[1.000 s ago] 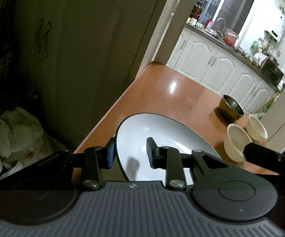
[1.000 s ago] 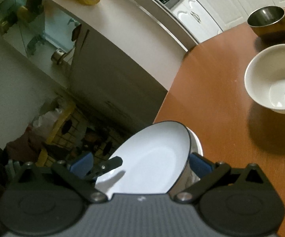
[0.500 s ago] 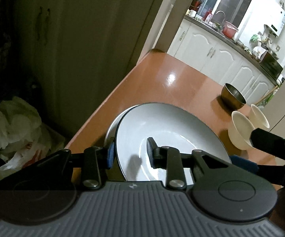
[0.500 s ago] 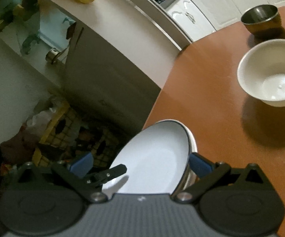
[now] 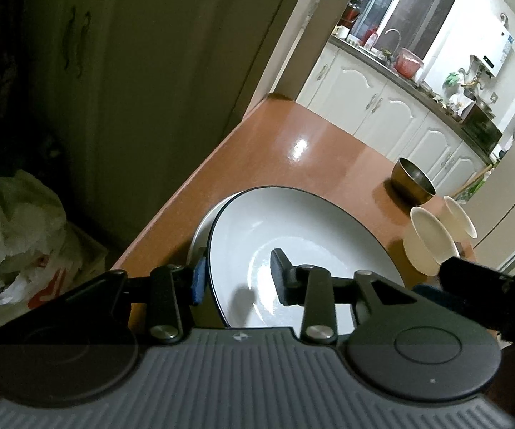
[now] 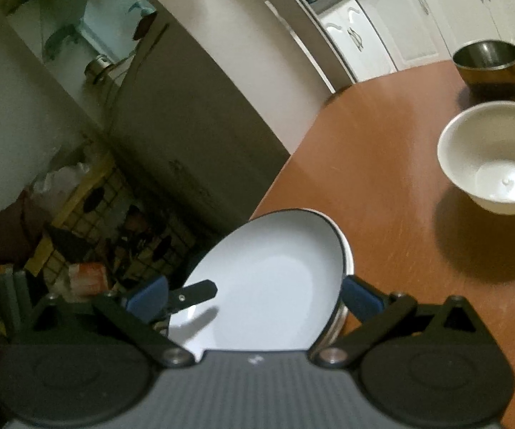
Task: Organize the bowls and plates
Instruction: 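Lower the dark-rimmed plate onto the plate stack and open both tools, then move both tools toward the large white ceramic bowl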
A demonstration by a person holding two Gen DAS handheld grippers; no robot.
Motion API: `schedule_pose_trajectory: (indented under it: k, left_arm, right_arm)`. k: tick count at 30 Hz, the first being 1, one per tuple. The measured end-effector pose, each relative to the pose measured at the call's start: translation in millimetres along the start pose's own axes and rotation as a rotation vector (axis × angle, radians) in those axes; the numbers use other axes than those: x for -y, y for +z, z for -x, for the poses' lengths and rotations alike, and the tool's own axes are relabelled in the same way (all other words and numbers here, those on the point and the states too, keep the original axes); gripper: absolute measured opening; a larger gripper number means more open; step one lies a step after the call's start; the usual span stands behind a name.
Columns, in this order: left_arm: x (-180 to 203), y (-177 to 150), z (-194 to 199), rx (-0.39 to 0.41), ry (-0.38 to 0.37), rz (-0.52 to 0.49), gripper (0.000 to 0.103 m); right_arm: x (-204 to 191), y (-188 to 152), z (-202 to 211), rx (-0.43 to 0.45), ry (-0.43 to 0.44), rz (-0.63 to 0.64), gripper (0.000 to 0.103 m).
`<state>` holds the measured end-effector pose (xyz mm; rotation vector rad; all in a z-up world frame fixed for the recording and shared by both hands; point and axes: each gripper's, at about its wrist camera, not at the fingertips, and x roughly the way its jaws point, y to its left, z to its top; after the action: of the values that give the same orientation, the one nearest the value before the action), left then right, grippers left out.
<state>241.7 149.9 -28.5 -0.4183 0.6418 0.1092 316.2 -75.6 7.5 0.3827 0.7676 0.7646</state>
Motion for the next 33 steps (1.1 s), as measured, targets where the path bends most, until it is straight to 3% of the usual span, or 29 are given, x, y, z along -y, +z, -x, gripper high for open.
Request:
schedule_pose_trajectory:
  k: [13,22,23,26,33]
  left_arm:
    - [0.6,-12.1,14.5,0.031,-0.038,-0.077,0.081]
    - [0.9,-16.1,29.3,0.02,-0.046,-0.096,0.094]
    - [0.4,-16.8,32.4,0.025,-0.039,-0.1,0.101]
    - [4.1,-16.0,38.5,0.068,0.001,-0.136,0.102]
    - [8.0,-15.7,47.9,0.079,0.058,-0.144,0.103]
  right_arm:
    - [24.0,-10.7,37.6,0.098,-0.082,-0.072,0.103]
    - [33.7,-19.6,62.8,0.162,-0.107,-0.108,0.103]
    - [34.6,-20.9,64.4,0.165,-0.107,-0.113,0.103]
    - [37.0,-24.4,68.8,0.169,-0.105,-0.119,0.103]
    - [34.9,-30.7,76.2,0.194,-0.115,-0.114,0.103]
